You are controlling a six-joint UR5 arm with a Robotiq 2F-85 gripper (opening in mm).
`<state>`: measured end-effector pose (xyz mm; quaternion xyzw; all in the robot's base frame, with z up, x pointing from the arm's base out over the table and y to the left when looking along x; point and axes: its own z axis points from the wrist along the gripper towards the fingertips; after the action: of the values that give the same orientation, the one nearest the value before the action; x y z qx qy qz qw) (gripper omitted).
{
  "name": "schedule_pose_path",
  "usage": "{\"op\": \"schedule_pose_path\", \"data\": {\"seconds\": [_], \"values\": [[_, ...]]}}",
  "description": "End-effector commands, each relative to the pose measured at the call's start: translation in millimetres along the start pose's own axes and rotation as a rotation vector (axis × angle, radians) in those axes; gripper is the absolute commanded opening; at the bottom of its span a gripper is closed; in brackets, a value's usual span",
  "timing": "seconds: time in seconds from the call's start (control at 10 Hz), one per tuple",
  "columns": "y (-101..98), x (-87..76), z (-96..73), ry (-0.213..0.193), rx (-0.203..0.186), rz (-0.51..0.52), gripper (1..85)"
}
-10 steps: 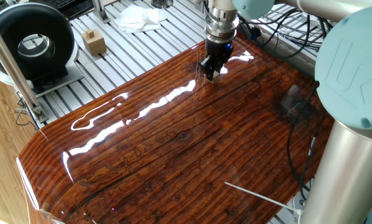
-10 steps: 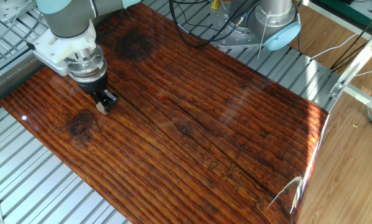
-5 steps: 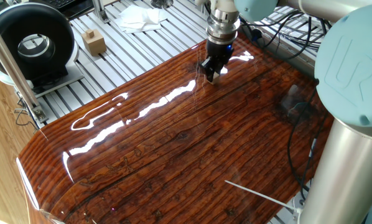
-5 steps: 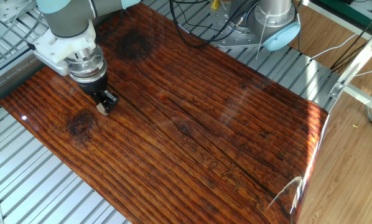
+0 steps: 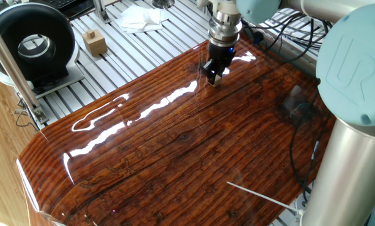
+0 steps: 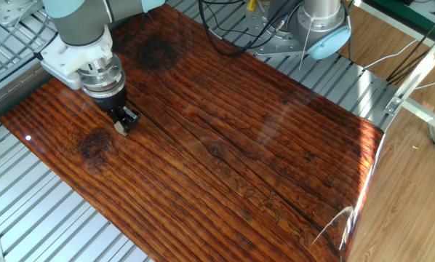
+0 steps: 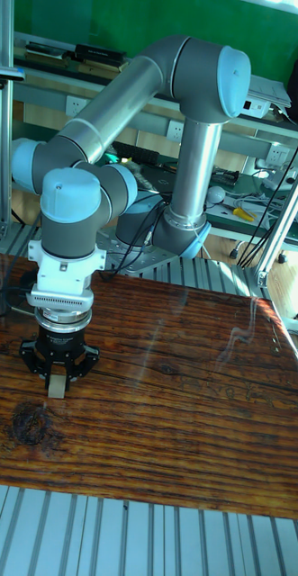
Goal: Hold a small block with the gripper and sweep it from left to right on the table
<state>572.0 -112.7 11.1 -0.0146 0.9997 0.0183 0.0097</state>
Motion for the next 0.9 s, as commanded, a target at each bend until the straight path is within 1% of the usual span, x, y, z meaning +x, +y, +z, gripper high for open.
{"op": "schedule_pose_path", "data": {"seconds": [0.0, 0.1, 0.3, 0.4, 0.5, 0.6, 0.8], "values": [[5.0, -2.7, 2.6, -0.009, -0.019, 0.012, 1.0], [5.3, -1.8, 0.4, -0.007, -0.019, 0.012, 1.0], [13.2, 2.2, -10.7, 0.014, -0.018, 0.034, 1.0], [18.7, 0.8, -11.9, 0.017, -0.026, 0.044, 1.0], [21.5, -2.0, -6.9, 0.010, -0.022, 0.049, 1.0], [21.6, -4.7, -2.2, 0.005, -0.010, 0.053, 1.0], [16.1, -8.0, -3.9, -0.001, 0.024, 0.056, 1.0]]}}
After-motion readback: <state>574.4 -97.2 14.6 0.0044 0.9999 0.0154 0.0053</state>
